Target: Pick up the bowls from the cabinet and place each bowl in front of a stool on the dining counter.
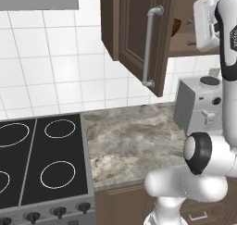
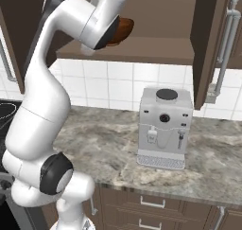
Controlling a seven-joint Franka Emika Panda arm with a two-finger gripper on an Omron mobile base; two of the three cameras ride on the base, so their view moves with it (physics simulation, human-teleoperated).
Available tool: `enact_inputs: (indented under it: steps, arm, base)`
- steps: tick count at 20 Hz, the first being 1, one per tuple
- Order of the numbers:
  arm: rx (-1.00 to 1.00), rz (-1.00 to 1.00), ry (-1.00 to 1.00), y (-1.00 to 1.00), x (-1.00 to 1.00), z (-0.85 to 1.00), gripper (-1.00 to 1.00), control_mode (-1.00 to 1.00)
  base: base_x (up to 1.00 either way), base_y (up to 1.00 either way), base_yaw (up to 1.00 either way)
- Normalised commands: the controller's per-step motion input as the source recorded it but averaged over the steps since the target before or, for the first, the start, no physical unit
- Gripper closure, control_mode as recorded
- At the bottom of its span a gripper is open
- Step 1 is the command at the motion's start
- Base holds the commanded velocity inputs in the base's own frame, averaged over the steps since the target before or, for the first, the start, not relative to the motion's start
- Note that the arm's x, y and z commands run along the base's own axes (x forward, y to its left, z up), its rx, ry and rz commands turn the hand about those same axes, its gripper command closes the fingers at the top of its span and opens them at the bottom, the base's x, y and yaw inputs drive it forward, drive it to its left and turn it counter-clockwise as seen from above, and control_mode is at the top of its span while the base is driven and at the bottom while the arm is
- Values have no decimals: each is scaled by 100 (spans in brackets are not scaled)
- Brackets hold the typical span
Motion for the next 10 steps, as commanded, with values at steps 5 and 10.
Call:
enact_inputs:
  steps: [5,10]
  arm:
    - [0,5,2,0,87,0,-100,-100]
    - [0,2,1,-2,78,-4,-100,-100]
  base:
    - [0,0,0]
    - [0,0,0]
